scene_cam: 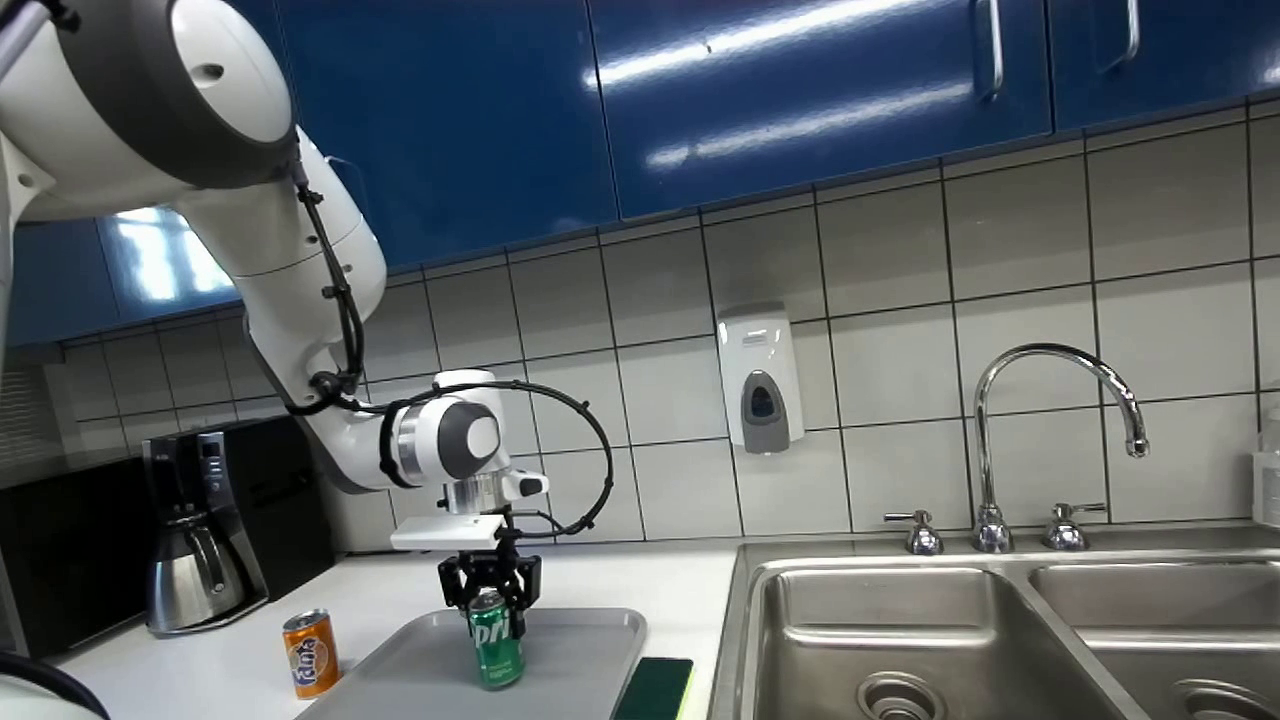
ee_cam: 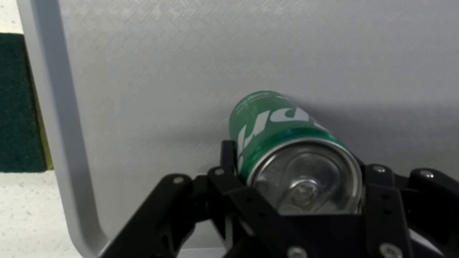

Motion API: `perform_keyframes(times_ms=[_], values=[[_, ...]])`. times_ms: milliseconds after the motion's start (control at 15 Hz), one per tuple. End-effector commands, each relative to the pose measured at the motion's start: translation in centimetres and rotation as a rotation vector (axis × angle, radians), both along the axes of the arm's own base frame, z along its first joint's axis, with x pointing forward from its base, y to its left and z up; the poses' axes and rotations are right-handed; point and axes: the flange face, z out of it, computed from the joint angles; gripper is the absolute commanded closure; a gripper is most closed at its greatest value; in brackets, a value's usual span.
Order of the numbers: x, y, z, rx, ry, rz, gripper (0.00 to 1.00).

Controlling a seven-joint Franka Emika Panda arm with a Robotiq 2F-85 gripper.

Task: Put the cans on the tray.

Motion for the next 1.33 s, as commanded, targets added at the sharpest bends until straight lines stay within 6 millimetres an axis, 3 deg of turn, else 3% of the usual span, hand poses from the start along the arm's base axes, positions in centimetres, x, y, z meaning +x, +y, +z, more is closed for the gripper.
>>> perform_keyframes(times_ms=[0, 67, 133, 333, 600, 1267], values=[[-0.2, -0.5, 0.5, 0.015, -0.019, 0.008, 0.61], [-0.2, -0.5, 0.5, 0.016, -0.018, 0.008, 0.61], [-0.2, -0.5, 0.6, 0.015, -0.012, 0.009, 0.17], [-0.2, -0.5, 0.6, 0.017, -0.01, 0.008, 0.0], [-0.3, -0.2, 1.5, 0.007, -0.006, 0.017, 0.0], [0.1, 1.9, 7.3, -0.031, -0.049, 0.1, 0.0]])
